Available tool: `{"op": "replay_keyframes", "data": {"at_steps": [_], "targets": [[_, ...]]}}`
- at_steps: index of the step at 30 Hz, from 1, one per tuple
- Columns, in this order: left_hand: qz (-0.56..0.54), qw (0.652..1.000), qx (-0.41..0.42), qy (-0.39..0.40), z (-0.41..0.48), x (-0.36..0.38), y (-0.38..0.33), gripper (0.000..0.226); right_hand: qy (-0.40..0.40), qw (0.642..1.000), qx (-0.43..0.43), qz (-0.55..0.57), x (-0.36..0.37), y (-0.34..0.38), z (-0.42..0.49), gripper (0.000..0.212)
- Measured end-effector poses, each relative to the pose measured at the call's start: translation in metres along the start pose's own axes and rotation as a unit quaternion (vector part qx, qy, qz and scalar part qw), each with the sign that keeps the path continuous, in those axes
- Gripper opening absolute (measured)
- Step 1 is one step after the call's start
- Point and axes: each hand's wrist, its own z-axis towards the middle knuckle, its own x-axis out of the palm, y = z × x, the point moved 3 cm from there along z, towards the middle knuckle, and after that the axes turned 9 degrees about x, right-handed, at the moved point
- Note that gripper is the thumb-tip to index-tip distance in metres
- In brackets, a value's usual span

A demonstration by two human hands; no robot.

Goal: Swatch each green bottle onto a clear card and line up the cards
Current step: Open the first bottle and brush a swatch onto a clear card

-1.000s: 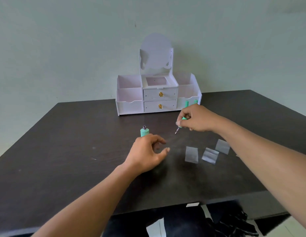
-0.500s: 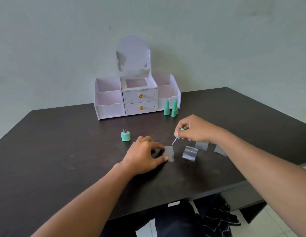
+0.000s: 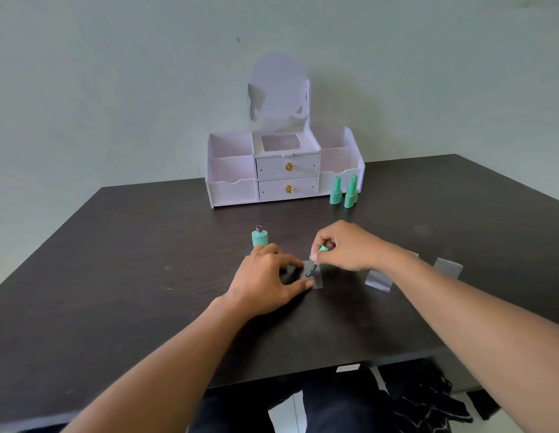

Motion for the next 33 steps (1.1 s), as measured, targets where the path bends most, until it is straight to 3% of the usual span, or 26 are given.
{"op": "replay_keyframes", "data": {"at_steps": [11, 23, 33], "targets": [[0.026, 1.0, -0.005, 0.012, -0.021, -0.018, 0.017, 0.052, -0.024, 0.998, -0.027, 0.06, -0.019, 0.027, 0.004, 0.006], [0.085, 0.988, -0.127, 0.023, -0.097, -0.099, 0.103, 0.046, 0.021, 0.991, -0.132, 0.01, 0.03, 0.139, 0.029, 0.006], [0.061, 0.983, -0.17, 0.017, -0.106, -0.118, 0.109, 0.037, 0.033, 0.988, -0.149, -0.004, 0.046, 0.16, 0.042, 0.007]]}}
